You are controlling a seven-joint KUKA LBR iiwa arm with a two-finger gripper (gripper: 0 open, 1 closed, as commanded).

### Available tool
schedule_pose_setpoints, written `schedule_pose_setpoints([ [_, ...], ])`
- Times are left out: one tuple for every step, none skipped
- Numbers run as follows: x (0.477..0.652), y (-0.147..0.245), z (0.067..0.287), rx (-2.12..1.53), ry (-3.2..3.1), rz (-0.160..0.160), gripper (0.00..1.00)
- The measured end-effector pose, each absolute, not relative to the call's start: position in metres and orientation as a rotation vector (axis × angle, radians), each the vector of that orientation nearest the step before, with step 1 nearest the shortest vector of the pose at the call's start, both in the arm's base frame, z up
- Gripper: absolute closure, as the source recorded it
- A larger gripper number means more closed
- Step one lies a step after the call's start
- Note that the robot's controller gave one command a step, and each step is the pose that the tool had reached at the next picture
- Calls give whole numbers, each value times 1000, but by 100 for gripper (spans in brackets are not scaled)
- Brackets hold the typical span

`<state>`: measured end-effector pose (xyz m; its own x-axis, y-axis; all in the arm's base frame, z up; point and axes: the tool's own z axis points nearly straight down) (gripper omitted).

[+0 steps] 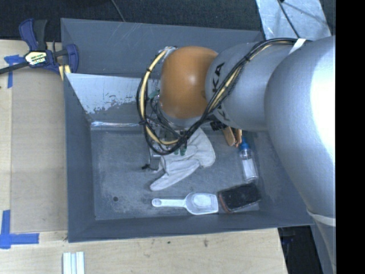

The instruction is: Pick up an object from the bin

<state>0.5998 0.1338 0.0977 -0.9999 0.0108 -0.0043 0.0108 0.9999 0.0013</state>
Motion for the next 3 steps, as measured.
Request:
schedule_pose_setpoints([
  [604, 98, 89, 17, 3142, 0, 0],
  [600, 84, 80, 25, 3136, 0, 0],
  [573, 72, 76, 106, 3125, 5, 100],
])
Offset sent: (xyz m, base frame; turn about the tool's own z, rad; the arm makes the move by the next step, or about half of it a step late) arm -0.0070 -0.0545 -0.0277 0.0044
